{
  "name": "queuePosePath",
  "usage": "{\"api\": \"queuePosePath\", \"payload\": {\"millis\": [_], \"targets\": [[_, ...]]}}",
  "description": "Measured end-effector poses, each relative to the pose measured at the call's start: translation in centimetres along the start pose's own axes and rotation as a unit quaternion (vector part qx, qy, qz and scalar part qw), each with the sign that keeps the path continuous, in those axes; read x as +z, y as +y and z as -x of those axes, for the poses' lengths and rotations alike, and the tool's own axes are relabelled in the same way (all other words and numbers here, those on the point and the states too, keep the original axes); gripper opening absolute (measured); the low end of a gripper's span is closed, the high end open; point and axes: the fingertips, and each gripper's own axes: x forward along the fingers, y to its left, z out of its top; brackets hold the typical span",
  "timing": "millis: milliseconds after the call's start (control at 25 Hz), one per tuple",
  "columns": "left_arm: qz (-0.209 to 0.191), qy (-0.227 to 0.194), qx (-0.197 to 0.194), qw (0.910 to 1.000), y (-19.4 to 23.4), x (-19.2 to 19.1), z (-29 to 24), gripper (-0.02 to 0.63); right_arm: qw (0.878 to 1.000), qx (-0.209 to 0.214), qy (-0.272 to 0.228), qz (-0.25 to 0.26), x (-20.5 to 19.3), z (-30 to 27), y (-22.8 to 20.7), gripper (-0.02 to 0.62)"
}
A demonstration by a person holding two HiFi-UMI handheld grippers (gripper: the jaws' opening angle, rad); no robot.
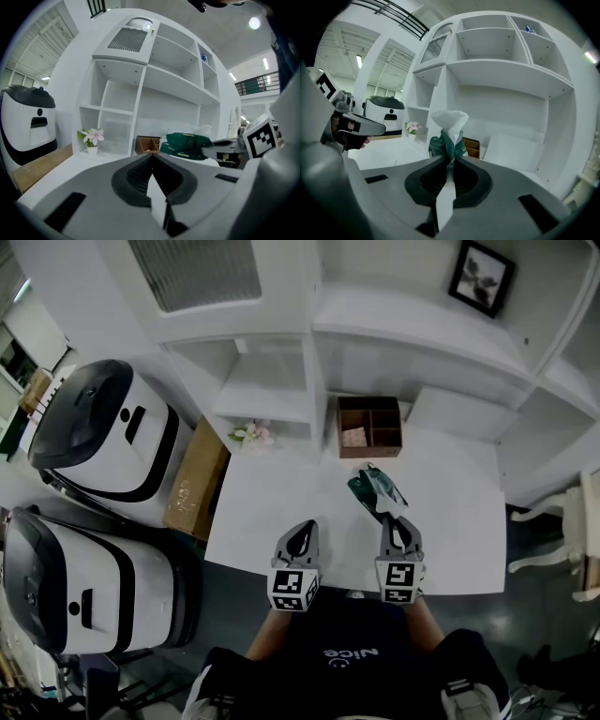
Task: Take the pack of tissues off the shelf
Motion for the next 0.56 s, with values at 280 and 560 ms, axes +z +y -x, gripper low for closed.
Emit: {"api": "queuePosePath", "payload": {"millis": [280, 560], "targets": [[0.006, -0.002, 0.002, 1.0, 0.4, 0.0, 0.1, 0.003, 1.0, -0.006, 0.002, -0.001, -0.1, 0.2, -0.1, 0.017], [0.004, -0.008, 0.005, 0.9999, 0.5, 0.4, 0.1, 0.003, 1.0, -0.012, 0.014, -0.006, -1.0, 0.5, -0.2, 0.017]]}}
